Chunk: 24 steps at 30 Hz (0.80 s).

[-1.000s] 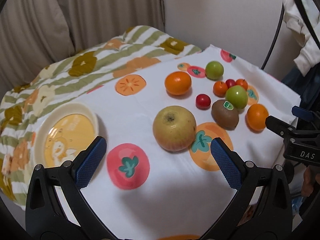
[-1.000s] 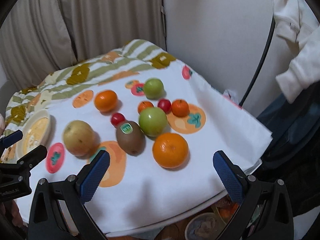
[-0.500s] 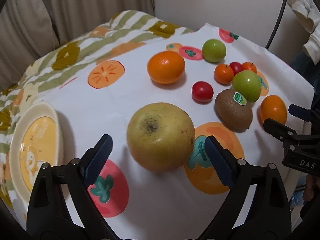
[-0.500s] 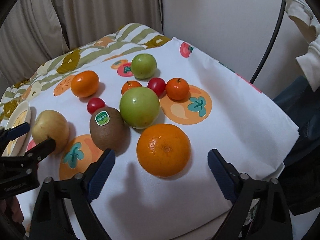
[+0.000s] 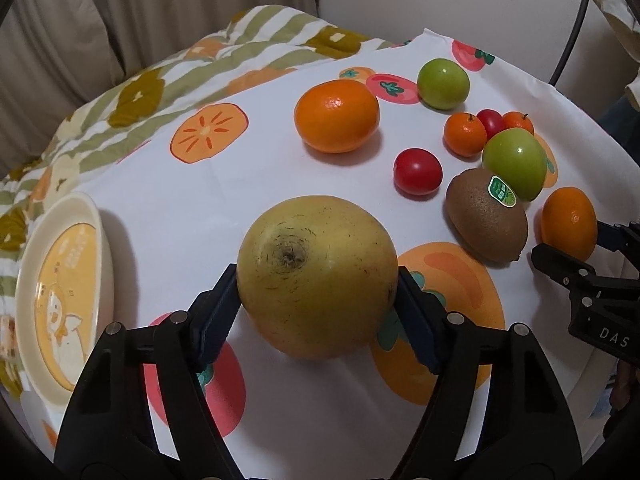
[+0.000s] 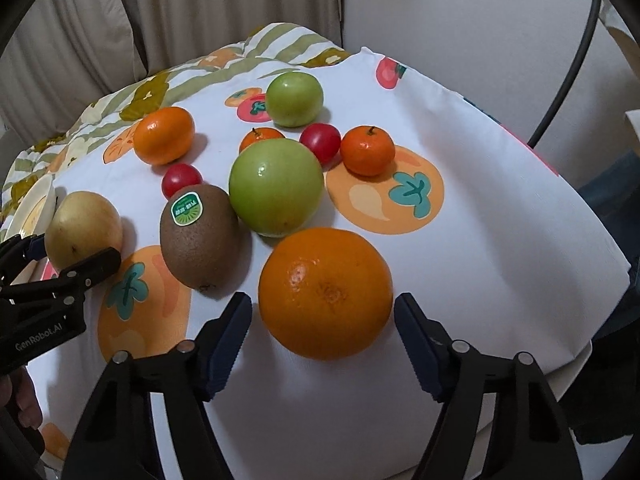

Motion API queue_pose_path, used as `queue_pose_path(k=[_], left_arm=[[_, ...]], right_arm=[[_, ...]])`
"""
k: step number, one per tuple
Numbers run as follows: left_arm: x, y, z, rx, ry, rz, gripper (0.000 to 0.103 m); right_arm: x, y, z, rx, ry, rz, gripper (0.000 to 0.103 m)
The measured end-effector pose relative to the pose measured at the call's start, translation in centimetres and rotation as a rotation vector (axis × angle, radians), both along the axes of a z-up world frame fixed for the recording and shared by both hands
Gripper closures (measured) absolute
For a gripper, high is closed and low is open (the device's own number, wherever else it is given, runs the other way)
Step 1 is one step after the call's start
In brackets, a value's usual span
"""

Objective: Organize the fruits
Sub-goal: 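Grasp the yellow pear with the left tool while the right tool grasps the large orange, then carry the pear and orange together toward the duck bowl with both tools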

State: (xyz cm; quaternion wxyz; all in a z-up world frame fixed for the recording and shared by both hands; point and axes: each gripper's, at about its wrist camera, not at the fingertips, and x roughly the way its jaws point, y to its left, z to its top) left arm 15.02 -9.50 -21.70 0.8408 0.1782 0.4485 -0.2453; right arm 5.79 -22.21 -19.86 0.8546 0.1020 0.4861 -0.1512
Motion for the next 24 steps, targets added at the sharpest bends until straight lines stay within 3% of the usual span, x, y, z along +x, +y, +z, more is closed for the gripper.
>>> queue_pose_path(k=[5, 16, 24], left_arm=[[-0.1, -0.1, 0.0, 0.006, 0.004, 0.020, 0.024], [-0.8, 0.0, 1.6, 0.010, -0.035, 0.097, 0.025], [-2.0, 0.3, 4.9, -0.014, -0.078, 0.163, 0.025]], right_arm=[[0.6, -0.2, -0.1, 0.000, 0.012, 0.021, 0.047], [0.9, -0.5, 0.5, 0.021, 0.007, 0.090, 0.048], [0.7, -0.6, 3.5, 0.012, -0.035, 0.172, 0.049]])
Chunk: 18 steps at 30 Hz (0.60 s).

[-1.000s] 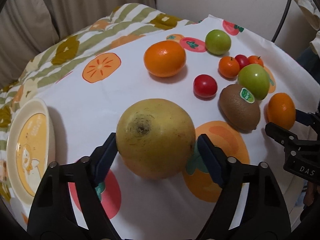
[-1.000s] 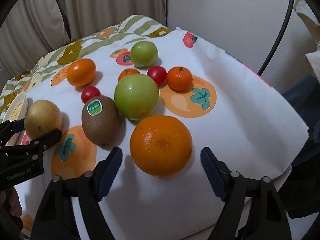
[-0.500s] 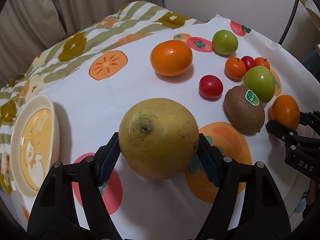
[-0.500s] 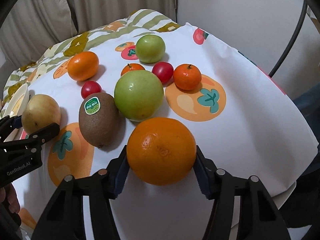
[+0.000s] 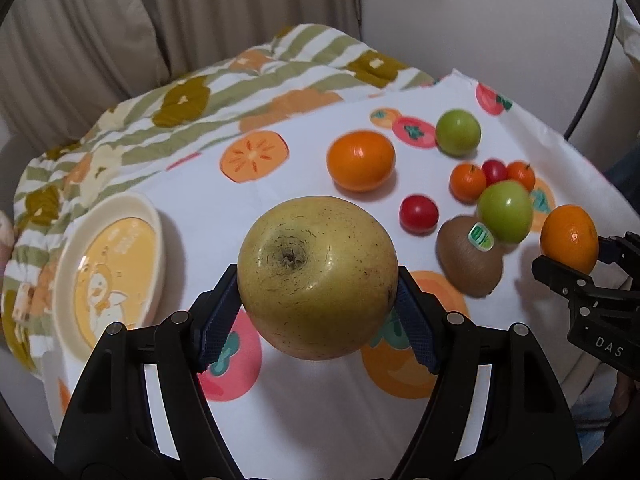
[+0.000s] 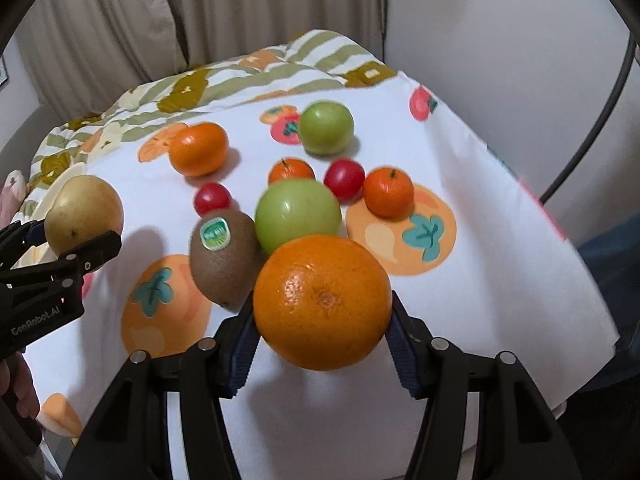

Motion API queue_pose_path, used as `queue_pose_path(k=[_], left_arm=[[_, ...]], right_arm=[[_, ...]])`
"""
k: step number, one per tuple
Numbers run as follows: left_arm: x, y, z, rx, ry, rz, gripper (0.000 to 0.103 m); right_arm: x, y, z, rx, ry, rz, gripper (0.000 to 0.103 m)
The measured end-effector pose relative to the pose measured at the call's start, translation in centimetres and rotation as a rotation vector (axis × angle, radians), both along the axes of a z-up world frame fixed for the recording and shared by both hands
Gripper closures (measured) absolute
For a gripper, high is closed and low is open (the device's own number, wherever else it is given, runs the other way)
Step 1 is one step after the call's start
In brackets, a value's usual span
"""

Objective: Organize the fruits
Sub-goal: 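Carry the pear and orange together toward the duck bowl with both tools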

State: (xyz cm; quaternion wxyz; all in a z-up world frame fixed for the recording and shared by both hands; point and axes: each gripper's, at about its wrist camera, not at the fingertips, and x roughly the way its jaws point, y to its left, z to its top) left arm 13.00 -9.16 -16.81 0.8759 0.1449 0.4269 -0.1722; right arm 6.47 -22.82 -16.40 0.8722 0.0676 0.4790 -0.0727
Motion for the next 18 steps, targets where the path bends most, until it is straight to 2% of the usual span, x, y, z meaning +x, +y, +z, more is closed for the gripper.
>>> queue_pose_path(k=[10, 18], left_arm=[[-0.3, 2.7, 5.5, -0.040, -0.069, 0.131, 0.025], [1.6, 8.3, 7.3, -0.058, -0.100, 0.245, 0.025]], right_arm=[[2.8, 1.2, 5.4, -0.011, -0.058, 0.195, 0.049], [6.6, 6.0, 7.9, 0.006, -0.121, 0.344, 0.049]])
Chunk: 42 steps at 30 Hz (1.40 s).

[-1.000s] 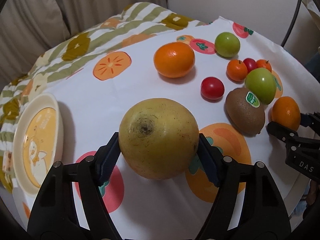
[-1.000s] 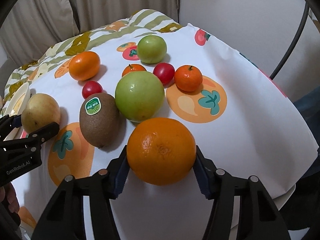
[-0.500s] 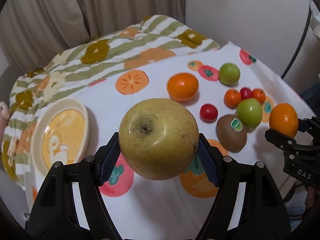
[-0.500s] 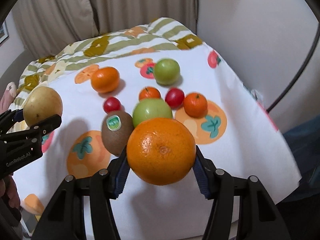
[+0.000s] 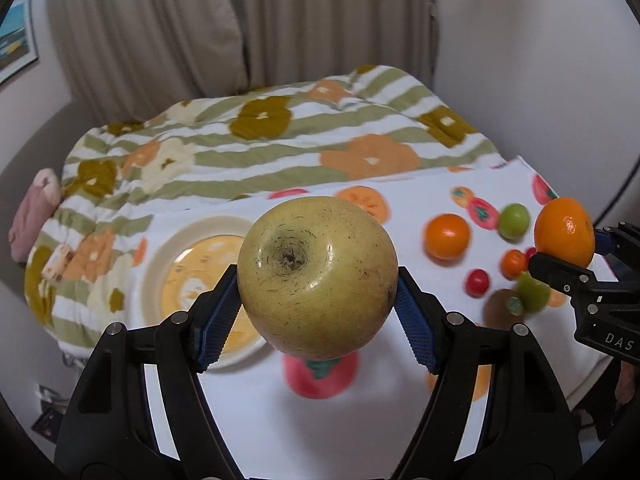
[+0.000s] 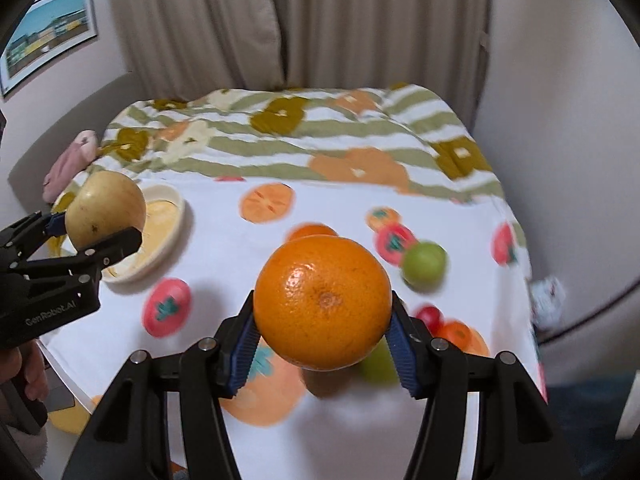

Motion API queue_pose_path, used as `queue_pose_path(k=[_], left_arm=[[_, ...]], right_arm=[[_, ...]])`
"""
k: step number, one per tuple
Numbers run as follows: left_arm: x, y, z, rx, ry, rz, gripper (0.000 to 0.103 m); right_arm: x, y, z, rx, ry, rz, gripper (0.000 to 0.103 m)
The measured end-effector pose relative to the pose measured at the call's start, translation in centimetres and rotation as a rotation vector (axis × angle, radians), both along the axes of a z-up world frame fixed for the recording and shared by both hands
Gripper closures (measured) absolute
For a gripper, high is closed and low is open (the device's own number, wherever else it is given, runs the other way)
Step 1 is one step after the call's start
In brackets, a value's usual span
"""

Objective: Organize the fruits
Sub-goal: 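Carry the pear and orange together toward the duck bowl with both tools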

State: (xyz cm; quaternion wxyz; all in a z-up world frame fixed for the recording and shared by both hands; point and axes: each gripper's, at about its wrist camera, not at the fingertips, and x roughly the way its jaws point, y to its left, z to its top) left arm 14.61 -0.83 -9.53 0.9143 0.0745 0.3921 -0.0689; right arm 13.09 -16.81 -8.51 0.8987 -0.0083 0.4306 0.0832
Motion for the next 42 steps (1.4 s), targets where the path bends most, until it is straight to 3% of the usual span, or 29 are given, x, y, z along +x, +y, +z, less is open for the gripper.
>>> queue_pose_path(k=[9, 19, 30, 42], left_arm=[[3.6, 7.4, -1.1, 0.009, 0.025, 0.036, 0.025], [8.5, 13.1, -4.8, 0.044, 0.097, -0.046, 0.025], [12.0, 13.2, -9.7, 0.121, 0.165, -0.206, 0.024], [13.2, 13.0, -10.8, 0.160, 0.170, -0.276, 0.024]], right_arm=[[4.2, 7.9, -1.0, 0.060, 0.023, 0.041, 0.049], [8.4, 14.5, -2.7, 0.069, 0.062, -0.006, 0.049], [11.0, 18.6, -4.4, 0.040, 0.097, -0.071, 0.049], [11.1, 19.1, -5.4, 0.026, 0.125, -0.124, 0.049]])
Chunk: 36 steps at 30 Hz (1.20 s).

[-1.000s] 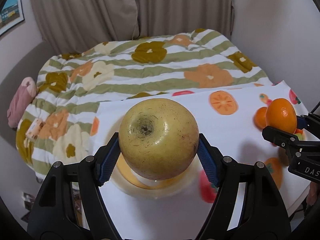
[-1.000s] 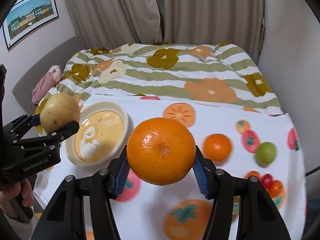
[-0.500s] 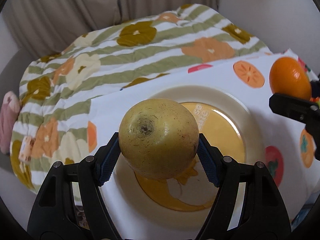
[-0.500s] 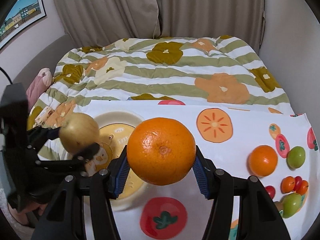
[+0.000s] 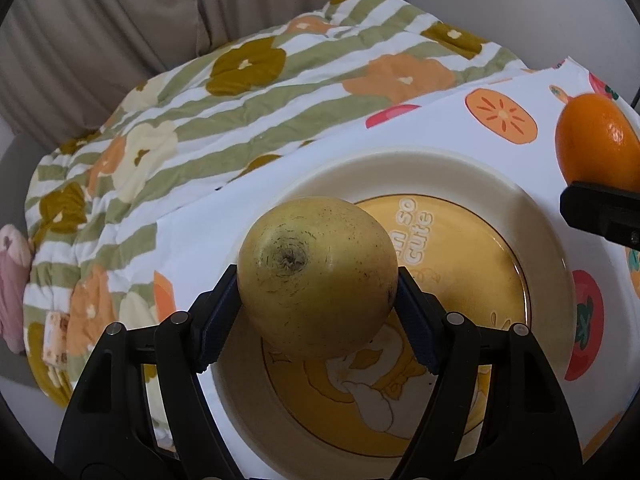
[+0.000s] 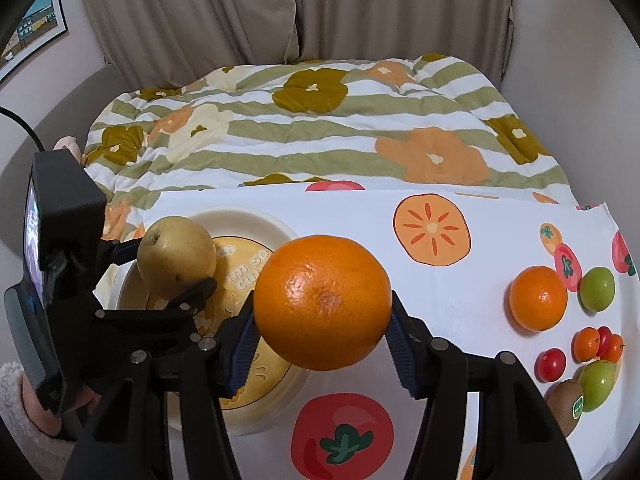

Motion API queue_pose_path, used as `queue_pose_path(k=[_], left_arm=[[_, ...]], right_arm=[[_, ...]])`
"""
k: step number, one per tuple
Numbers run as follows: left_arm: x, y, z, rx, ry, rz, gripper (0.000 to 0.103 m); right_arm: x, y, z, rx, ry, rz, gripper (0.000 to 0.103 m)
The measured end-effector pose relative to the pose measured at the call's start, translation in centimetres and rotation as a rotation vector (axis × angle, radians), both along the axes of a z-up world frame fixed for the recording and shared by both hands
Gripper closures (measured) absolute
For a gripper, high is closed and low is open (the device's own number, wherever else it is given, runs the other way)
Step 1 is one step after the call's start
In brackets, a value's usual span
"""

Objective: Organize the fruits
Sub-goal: 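Carry the pear and orange together toward the duck bowl with both tools, then lower the pear and orange into the bowl and open both tools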

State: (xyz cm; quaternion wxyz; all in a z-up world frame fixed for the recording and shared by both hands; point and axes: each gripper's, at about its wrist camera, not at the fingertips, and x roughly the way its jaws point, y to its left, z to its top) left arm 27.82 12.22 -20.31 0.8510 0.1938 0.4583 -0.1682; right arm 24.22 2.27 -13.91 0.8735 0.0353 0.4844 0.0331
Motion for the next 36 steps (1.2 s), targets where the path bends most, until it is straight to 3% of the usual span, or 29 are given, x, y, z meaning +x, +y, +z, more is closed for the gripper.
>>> queue_pose_path(k=[2, 4, 14, 20, 27, 36], left_arm=[[-0.2, 0.2, 0.6, -0.020, -0.020, -0.006, 0.018], [-0.2, 0.5, 1.8, -0.054, -0.043, -0.006, 0.000], [-0.6, 2.7, 3.7, -0.097, -0.046, 0.057, 0.000], [-1.6, 4.4, 4.2, -0.099, -0.036, 0.122, 0.000], [-2.3, 5.9, 3.8, -0.083, -0.023, 0.185, 0.000], [-2.5, 6.6, 2.5, -0.055, 0.005, 0.190, 0.000]], right_arm=[[0.0, 0.1, 0.1, 0.004, -0.004, -0.001, 0.049], [0.0, 0.1, 0.3, 0.006, -0.010, -0.001, 0.049], [0.1, 0.3, 1.5, 0.010, -0.039, 0.054, 0.049], [0.5, 1.3, 1.5, -0.002, -0.051, 0.165, 0.049], [1.5, 2.8, 0.1, -0.015, -0.056, 0.277, 0.049], [2.9, 4.3, -2.6, -0.024, -0.069, 0.395, 0.049]])
